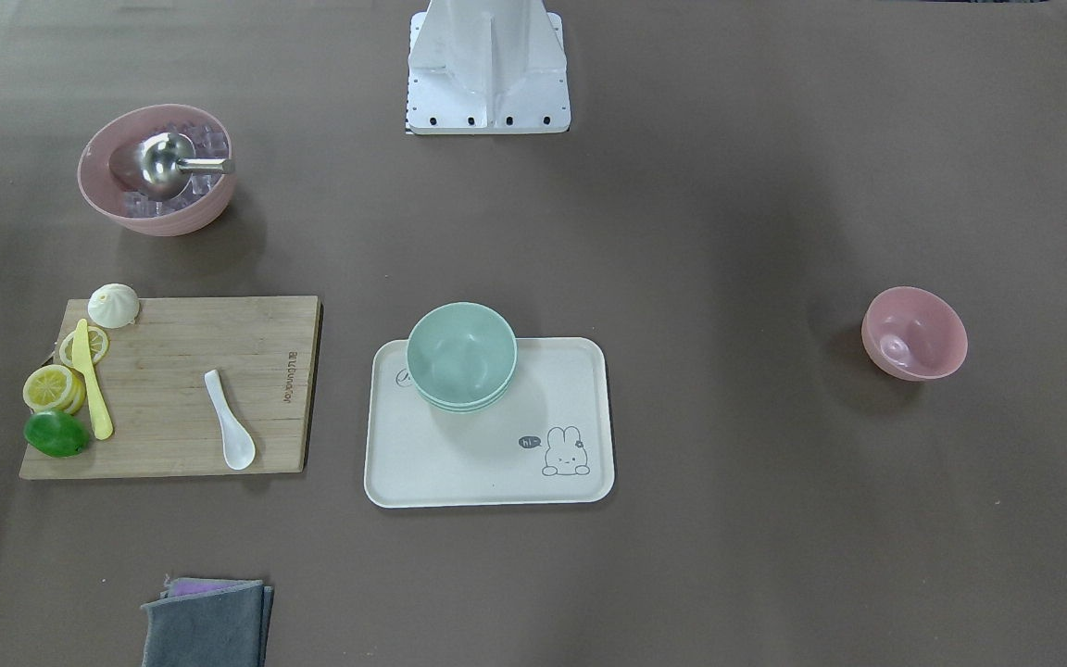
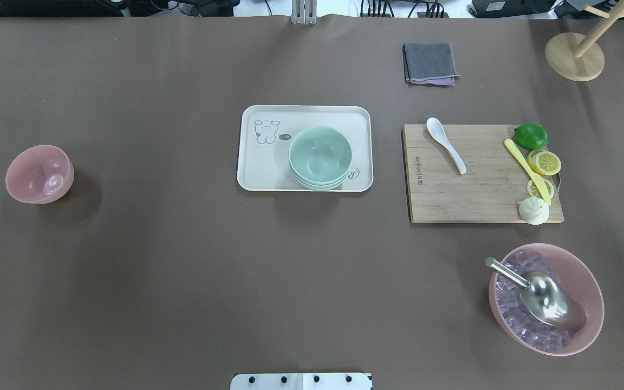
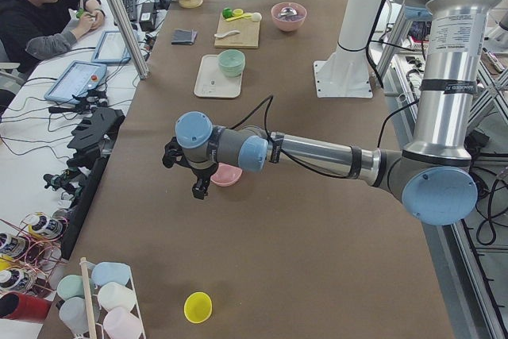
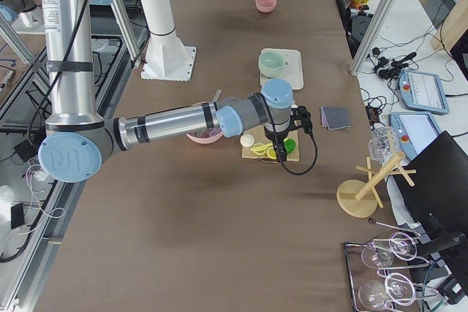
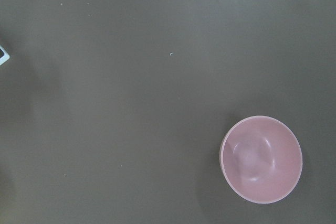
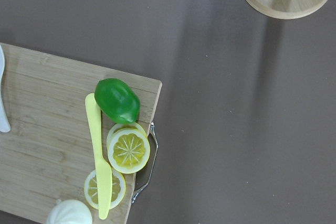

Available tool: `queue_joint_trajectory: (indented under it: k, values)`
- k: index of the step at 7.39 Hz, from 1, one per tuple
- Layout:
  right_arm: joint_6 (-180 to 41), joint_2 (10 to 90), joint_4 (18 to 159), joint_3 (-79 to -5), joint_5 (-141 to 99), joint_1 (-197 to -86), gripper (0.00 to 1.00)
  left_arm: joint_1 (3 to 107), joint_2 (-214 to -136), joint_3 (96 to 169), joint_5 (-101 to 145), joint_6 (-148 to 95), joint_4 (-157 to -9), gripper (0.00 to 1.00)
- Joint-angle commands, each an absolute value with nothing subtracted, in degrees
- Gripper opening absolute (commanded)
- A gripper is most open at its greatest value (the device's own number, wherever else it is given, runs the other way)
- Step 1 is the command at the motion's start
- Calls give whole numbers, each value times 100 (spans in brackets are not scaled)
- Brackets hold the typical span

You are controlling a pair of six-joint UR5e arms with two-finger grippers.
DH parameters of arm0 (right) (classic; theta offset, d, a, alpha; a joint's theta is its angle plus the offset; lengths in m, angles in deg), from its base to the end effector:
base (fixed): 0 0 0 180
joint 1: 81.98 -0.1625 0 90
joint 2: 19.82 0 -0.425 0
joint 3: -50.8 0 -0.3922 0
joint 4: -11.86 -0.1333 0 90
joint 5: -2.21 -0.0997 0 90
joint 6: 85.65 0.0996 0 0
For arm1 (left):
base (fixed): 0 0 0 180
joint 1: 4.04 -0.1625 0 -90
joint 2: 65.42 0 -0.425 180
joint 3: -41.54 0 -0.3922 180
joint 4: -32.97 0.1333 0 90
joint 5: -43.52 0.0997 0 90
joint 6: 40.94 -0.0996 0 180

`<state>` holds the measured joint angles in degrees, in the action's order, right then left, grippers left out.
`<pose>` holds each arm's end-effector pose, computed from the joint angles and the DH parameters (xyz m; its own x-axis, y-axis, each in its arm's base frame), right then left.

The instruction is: Stack pink bowl on green and place spoon

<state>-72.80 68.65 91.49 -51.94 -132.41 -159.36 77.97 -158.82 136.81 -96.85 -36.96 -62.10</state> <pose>-0.0500 -0.5131 0.5135 0.6590 -0.2330 0.7152 0.0534 0.9629 0.2645 0.0169 -0.5276 0.5657 0.6141 0.2024 -0.7628 -0.0926 0.9784 0.1850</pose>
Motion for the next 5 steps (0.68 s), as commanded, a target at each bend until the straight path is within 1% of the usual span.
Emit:
queue_joint_trajectory:
  k: [1, 3, 4, 5]
  values:
    - [-6590, 6702, 9158, -5360, -12614, -15381, 100, 7166, -15885, 13568, -9148, -2640, -6659, 99]
    - [-6184, 6596, 9158, -5414, -12295, -15072, 100, 6762, -15937, 12816, -9139, -1822, -8024, 99]
    - [-6183, 6596, 9158, -5423, -12303, -15071, 100, 6620, -16059, 12550, -9139, -1339, -8563, 98]
    - [-6183, 6596, 9158, -5414, -12303, -15071, 100, 6410, -16069, 12521, -9034, -1151, -8795, 97]
